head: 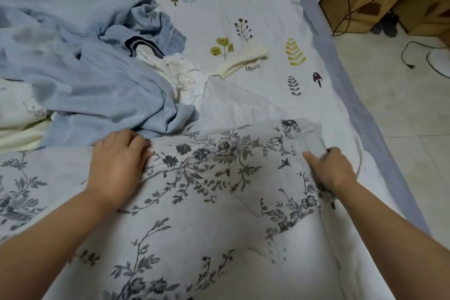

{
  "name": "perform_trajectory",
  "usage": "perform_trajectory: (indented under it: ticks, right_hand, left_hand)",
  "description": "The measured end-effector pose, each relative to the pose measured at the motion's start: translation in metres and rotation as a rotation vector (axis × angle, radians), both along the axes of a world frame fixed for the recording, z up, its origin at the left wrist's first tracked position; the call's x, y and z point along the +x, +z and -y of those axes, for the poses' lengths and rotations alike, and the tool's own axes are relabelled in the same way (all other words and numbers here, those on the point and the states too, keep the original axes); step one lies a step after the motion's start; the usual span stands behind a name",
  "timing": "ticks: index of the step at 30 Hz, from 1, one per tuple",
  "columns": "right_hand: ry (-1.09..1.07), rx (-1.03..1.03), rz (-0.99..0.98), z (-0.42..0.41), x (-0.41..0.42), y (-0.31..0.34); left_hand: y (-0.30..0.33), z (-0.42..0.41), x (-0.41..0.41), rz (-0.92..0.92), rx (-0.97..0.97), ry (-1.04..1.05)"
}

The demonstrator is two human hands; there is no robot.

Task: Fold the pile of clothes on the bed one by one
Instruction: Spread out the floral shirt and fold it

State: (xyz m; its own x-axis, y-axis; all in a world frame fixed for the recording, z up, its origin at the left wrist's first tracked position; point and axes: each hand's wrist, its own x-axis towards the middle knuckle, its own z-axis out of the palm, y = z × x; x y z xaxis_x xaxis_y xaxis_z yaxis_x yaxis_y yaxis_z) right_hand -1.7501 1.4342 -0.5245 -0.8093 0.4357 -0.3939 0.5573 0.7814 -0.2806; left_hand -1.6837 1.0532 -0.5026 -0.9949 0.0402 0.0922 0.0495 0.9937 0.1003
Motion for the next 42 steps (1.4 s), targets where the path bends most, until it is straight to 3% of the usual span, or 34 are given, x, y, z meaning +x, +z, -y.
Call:
perform_trajectory:
  ticks: [7, 13, 17, 21, 25, 28, 31, 36, 38, 42]
  right_hand:
    - [0.01, -0.168, -0.136, -0.01, 0.012, 0.004]
    - [0.091, -0.019, -0.259, -0.024, 0.042, 0.046]
    - [0.158, 0.117, -0.082, -0.066, 0.061, 0.09]
    - [0.083, 0.139, 0.167, -0.112, 0.079, 0.102]
    - [-0.075, 0.194, 0.085, -0.122, 0.1, 0.066]
    - [-0.088, 0.306, -0.032, -0.107, 0.116, 0.037]
    - [0.18, 0.375, -0.225, -0.065, 0.124, 0.023]
    - [0.721, 0.206, -0.204, 0.03, 0.137, -0.01]
    - [0.68, 0.147, -0.262, 0.04, 0.128, -0.017]
    - [0.481, 0.248, -0.394, 0.034, 0.088, -0.017]
  left_hand:
    - [0.005, -0.006, 0.003, -0.082, 0.027, -0.021]
    - [0.019, -0.012, 0.007, -0.024, 0.112, -0.009]
    - [0.038, -0.02, 0.0, 0.004, 0.183, -0.087]
    - [0.037, -0.052, -0.012, 0.141, 0.352, -0.195]
    - [0.007, -0.092, -0.007, 0.291, 0.181, -0.19]
    - [-0.005, -0.099, 0.008, 0.184, -0.015, -0.149]
    - [-0.008, -0.093, 0.029, 0.02, -0.091, -0.169]
    - [-0.021, -0.084, 0.04, 0.284, -0.122, -0.117]
    - [-0.022, -0.077, 0.03, 0.273, -0.053, -0.051]
    - [-0.013, -0.069, 0.012, 0.065, 0.097, -0.062]
